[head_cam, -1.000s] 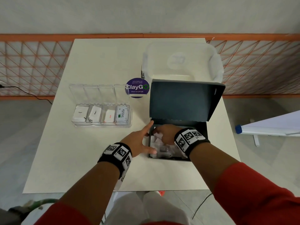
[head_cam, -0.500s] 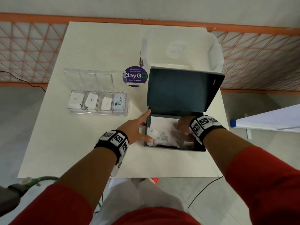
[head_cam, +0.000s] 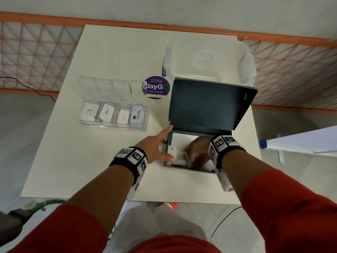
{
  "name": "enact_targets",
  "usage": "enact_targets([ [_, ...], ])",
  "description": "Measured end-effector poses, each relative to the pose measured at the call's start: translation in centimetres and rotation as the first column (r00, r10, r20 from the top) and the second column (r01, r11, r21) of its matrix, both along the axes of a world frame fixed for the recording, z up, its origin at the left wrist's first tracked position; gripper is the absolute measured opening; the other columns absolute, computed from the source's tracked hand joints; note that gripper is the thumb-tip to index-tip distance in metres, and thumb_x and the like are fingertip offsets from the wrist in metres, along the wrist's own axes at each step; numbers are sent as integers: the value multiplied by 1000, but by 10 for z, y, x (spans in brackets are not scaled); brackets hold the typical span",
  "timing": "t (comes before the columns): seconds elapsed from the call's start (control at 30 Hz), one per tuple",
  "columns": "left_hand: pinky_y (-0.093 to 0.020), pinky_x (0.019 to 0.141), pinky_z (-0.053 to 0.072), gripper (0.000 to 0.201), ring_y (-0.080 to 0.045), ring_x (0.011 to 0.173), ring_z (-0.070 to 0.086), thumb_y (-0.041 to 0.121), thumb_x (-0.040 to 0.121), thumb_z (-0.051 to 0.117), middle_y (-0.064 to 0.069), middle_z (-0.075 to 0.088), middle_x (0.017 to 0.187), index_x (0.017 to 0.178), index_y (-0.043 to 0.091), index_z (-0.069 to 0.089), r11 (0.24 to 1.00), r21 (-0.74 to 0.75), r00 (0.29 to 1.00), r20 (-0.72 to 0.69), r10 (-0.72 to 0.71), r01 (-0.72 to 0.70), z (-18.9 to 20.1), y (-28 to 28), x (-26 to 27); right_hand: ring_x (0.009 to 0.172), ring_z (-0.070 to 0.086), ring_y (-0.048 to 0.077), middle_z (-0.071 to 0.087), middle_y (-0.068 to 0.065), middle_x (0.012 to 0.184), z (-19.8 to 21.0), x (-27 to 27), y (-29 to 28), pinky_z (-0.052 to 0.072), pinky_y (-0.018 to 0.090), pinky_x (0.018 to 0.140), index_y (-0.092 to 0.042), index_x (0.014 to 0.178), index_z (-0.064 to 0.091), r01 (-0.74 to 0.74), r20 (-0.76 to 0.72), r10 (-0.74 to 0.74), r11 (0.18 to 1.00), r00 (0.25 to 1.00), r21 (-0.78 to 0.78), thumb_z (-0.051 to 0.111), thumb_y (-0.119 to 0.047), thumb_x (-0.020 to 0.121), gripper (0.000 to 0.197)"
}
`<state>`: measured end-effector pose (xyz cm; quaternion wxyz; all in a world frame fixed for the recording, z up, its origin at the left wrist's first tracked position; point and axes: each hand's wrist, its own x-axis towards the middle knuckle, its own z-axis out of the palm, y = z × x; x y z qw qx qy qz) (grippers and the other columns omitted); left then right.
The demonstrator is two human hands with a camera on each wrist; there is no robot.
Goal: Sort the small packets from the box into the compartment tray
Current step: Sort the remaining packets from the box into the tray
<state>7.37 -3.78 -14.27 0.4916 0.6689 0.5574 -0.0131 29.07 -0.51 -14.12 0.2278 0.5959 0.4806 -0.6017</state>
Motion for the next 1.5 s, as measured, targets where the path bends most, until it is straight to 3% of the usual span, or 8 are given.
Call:
enact_targets([
  [0.13, -35, 98, 47, 114, -14, 86, 60, 47, 69, 81, -1, 53, 136, 144, 55, -5, 1000, -5, 1000, 7, 6, -6, -1, -1, -1, 86, 69, 28, 71, 12, 100, 8, -10, 8, 60, 34, 64, -12, 92, 71, 363, -146, -354, 931, 924, 38, 58, 10, 84, 28],
  [0.23, -32, 94, 48, 114, -10, 79, 57, 48, 68, 81, 1, 54, 134, 143, 58, -5, 1000, -8, 1000, 25, 8, -8, -1, -1, -1, 80, 72, 27, 73, 11, 91, 16, 6, 16, 61, 40, 75, -11, 88, 72, -57, 206, 9, 972, 979, 228, 67, -5, 72, 18],
  [0.43, -37, 99, 47, 114, -16, 90, 63, 49, 68, 81, -1, 54, 136, 143, 57, -5, 1000, -10, 1000, 17, 4, -4, 0, -1, 0, 83, 65, 24, 69, 6, 96, -3, 25, -8, 56, 34, 75, -15, 94, 69, -743, 556, 605, 669, 570, 34, 61, -15, 79, 17],
  [0.63, -38, 98, 47, 113, -17, 87, 62, 46, 70, 81, -1, 54, 136, 144, 56, -3, 1000, -18, 999, 34, 23, -22, 1, -3, -1, 91, 68, 30, 70, 11, 97, 5, -6, -4, 57, 42, 90, -16, 78, 71, -174, 245, 138, 976, 960, 130, 67, -9, 82, 9],
  [0.73, -39, 99, 47, 114, -22, 97, 65, 45, 69, 82, -2, 54, 136, 145, 55, -3, 1000, -12, 999, 30, 21, -20, 2, -2, 0, 78, 66, 28, 68, 12, 87, 15, -28, 2, 58, 38, 79, -3, 97, 68, 434, -116, -440, 898, 891, -72, 43, 11, 88, 29],
  [1.13, -36, 98, 47, 113, -14, 87, 59, 46, 70, 81, -1, 53, 136, 146, 53, -2, 1000, -24, 999, 40, 17, -16, 1, -2, 0, 114, 62, 28, 63, 5, 121, 10, 28, -20, 45, 31, 82, -14, 129, 60, -651, 633, 394, 722, 666, 236, 70, -13, 80, 50],
  [1.37, -37, 99, 46, 113, -14, 83, 58, 45, 70, 81, -2, 54, 134, 146, 54, -2, 999, -22, 999, 43, 26, -25, 1, -2, 0, 91, 69, 33, 68, 17, 102, 14, -11, 1, 57, 45, 86, 7, 121, 61, 449, -19, -449, 890, 893, 85, 43, 6, 94, 32],
  [1.5, -29, 91, 47, 113, -10, 80, 59, 47, 69, 81, -1, 55, 133, 145, 54, -3, 1000, -11, 998, 54, 22, -21, -2, -2, -2, 108, 64, 33, 63, 19, 120, 47, 13, -3, 55, 43, 91, 3, 130, 57, 79, 260, -180, 931, 949, 357, 59, -7, 95, 36],
])
